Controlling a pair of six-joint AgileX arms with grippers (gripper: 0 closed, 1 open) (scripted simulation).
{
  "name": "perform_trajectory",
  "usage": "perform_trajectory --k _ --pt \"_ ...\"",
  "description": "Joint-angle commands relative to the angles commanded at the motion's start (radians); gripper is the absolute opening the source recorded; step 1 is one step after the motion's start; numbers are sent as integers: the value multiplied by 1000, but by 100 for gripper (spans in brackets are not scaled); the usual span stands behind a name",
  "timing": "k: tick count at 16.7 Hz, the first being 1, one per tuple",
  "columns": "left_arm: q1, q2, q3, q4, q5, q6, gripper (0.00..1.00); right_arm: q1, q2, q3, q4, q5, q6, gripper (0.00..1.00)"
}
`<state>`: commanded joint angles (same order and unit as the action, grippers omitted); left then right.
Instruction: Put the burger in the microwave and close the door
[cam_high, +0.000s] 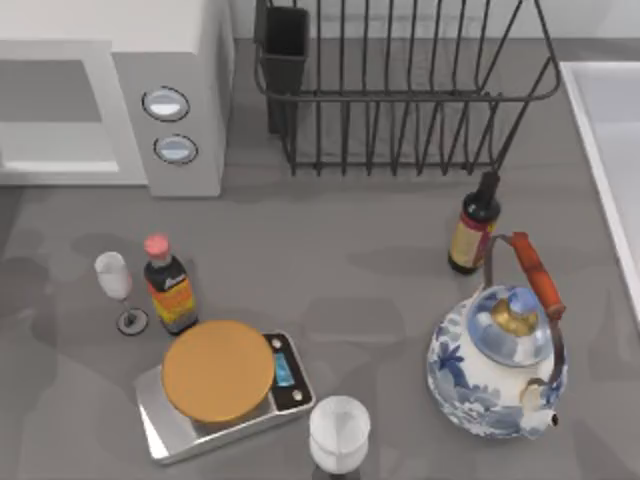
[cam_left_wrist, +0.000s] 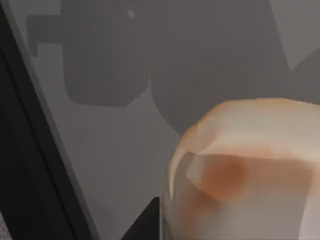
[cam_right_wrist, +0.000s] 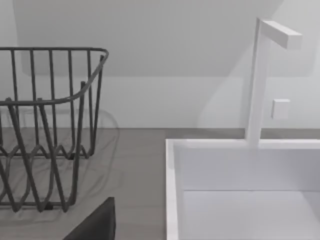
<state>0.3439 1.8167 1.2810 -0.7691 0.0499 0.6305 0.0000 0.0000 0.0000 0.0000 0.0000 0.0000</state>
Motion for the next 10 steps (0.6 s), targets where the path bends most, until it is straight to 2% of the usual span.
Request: perform_trajectory --k 10 --pt "-27 119 -232 1053 126 -273 0 0 0 0 0 0 0 100"
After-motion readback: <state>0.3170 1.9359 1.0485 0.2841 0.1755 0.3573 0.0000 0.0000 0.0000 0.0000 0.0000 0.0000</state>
